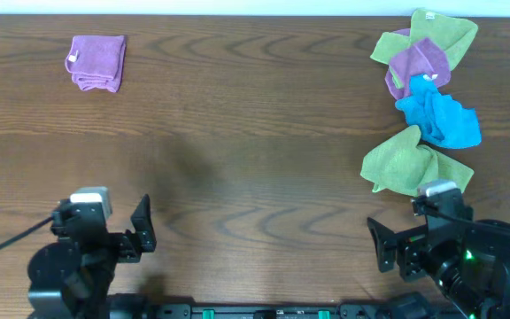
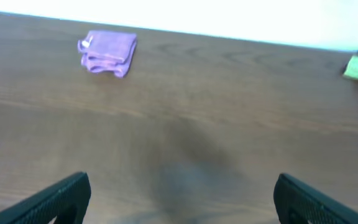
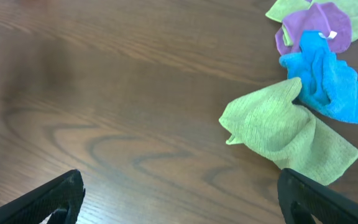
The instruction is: Fold the cloth
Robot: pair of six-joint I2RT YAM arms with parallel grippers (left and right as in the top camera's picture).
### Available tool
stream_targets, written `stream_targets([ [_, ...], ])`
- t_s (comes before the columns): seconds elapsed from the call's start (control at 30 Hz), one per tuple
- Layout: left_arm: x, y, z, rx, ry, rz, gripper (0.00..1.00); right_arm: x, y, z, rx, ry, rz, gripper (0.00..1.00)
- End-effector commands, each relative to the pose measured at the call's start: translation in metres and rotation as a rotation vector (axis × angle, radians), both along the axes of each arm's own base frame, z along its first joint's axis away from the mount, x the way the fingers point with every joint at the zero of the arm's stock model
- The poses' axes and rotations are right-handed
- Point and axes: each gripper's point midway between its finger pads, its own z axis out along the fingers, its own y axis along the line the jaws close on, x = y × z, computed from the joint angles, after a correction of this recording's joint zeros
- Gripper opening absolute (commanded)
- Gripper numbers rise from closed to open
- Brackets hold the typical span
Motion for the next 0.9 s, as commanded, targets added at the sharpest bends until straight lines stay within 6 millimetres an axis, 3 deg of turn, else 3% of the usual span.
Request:
stream_targets([
  [0.0,0.002,-0.008,-0.027,0.061,-0.033,-0.083,0.95,-0.001,0.000,0.000,-0.008,-0.001,0.008,0.99],
  [0.2,0.017,-0.015,-0.079,0.003,-0.052,-0.103,0.95,-0.001,0.000,0.000,-0.008,-0.001,0.008,0.99],
  [0.37,0.026,-0.015,-0.105,-0.036,-0.077,-0.085,0.95,-0.001,0.000,0.000,-0.008,-0.001,0.008,0.99],
  [0.6,0.032,-0.013,-0.129,-0.032,-0.077,-0.076,0.95,-0.001,0.000,0.000,-0.008,-0.001,0.008,0.99],
  [0.87,0.032,-0.007,-0.131,-0.013,-0.076,-0.045,0.95,-0.001,0.000,0.000,-0.008,-0.001,0.008,0.99],
])
